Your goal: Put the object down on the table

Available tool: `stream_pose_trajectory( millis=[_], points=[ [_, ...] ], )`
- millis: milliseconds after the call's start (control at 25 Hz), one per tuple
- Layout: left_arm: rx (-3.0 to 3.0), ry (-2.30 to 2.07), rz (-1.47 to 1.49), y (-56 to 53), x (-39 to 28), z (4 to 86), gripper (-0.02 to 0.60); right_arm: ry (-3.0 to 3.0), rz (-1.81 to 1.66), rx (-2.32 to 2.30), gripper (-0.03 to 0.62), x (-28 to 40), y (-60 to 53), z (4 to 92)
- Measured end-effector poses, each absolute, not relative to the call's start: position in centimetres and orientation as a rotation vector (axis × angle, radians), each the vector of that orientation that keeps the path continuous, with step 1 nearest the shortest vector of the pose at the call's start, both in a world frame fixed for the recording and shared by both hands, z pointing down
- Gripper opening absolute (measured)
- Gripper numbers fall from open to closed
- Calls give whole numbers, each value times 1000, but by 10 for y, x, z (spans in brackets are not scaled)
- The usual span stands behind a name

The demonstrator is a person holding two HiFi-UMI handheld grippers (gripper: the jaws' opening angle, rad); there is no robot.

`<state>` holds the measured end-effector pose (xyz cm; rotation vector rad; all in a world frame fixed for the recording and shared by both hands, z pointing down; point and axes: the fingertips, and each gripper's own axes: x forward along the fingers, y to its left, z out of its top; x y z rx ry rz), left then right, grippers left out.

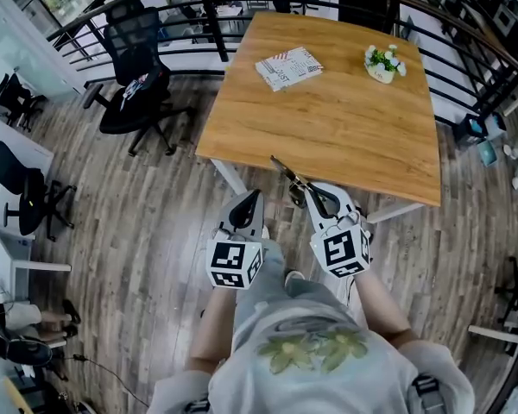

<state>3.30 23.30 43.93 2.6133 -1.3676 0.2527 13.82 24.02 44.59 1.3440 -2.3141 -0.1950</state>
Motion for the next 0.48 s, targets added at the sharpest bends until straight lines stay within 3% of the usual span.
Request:
stream_pose_trajectory(
  millis=[480],
  points=[
    [2597, -1341, 307, 144, 7, 459, 12, -2303, -170, 1344, 11, 117, 153, 456]
  ],
)
